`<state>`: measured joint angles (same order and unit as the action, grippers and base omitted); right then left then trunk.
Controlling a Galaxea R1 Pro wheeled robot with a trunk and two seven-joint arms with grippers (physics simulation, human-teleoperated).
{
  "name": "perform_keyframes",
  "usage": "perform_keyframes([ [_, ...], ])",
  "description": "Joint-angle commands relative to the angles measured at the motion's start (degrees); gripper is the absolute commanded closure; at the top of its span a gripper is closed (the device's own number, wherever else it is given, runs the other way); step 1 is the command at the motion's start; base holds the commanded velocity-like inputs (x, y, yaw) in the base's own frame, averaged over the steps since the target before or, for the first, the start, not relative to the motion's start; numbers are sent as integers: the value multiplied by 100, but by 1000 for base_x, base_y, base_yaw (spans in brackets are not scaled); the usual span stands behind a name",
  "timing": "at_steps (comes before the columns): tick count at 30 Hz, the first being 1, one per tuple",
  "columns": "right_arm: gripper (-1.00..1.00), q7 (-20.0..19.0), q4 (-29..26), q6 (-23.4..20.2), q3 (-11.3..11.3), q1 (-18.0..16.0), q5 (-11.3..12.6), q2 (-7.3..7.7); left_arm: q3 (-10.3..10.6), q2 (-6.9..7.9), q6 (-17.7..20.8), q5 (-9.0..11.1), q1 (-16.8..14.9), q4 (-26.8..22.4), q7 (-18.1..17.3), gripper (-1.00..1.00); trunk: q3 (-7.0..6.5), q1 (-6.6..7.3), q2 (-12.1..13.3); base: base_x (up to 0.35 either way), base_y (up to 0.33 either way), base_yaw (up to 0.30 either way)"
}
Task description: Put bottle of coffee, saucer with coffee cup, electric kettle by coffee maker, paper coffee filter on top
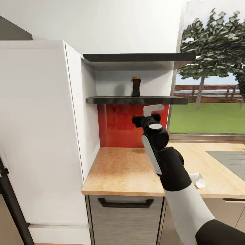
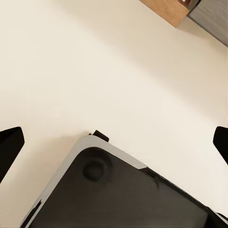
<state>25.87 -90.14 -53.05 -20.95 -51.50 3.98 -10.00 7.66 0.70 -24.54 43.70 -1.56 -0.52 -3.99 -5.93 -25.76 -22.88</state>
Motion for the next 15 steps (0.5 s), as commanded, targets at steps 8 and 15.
perform_keyframes([
  [8,-100,89,3,-695,691,-1386,1005,0,43,8,-15,76,-2,8,-32,-100,4,-2,-4,0,0,0],
  [15,-100,94,332,-695,965,-2263,1154,0,42,7,-15,77,-2,8,-32,-100,4,-2,-4,0,0,0],
])
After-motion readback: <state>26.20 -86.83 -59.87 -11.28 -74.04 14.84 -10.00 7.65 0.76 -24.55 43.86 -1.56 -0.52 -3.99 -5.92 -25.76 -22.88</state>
